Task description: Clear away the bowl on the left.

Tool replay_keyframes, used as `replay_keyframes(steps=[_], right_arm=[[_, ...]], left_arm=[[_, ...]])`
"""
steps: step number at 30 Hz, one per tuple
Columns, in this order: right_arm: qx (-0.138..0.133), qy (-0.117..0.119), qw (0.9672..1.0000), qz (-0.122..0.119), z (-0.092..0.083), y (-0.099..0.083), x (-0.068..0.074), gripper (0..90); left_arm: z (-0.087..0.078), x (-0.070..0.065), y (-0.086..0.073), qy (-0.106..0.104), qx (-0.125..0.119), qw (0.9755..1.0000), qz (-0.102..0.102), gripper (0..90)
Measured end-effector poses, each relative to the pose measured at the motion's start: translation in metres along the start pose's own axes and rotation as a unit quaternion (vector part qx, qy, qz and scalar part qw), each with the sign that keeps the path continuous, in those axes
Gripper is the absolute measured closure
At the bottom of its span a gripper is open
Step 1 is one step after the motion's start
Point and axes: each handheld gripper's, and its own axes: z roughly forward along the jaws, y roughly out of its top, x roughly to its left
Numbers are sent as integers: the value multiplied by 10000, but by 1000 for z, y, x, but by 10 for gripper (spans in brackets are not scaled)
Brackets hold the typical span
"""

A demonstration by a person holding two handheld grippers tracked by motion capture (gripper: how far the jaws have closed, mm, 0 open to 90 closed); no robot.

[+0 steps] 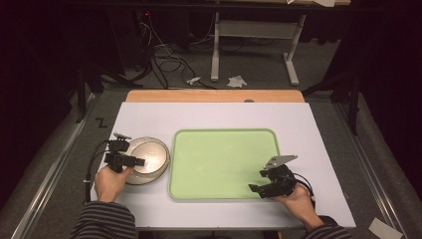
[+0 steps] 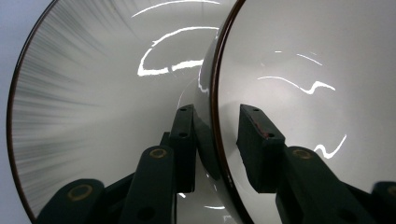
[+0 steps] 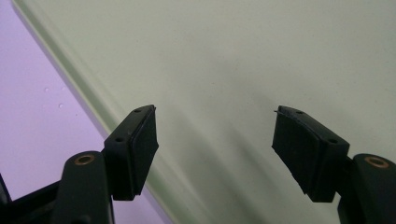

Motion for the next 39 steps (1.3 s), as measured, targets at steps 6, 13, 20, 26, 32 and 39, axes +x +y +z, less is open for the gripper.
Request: replay_keyframes(steps=[6, 13, 20, 26, 32, 39], right_arm=[[-4, 6, 10000, -7, 0, 0, 0, 325], [-8, 5, 10000, -3, 0, 0, 0, 325], [-13, 9, 10000, -5, 0, 0, 0, 325], [-17, 17, 10000, -13, -1, 0, 0, 325], [-7, 15, 10000, -7, -1, 0, 0, 325], [-10, 19, 10000, -30, -1, 0, 0, 326]], left_arm=[[-2, 1, 0, -3, -78, 10000, -39, 719], [-8, 2, 0, -70, -259, 9996, -99, 792], [-11, 1, -1, 1, -367, 9993, -75, 816], [-12, 1, -1, 29, -411, 9991, -80, 823], [-14, 0, -1, 94, -428, 9990, 0, 824], [-17, -5, 0, 270, -526, 9981, 193, 823]])
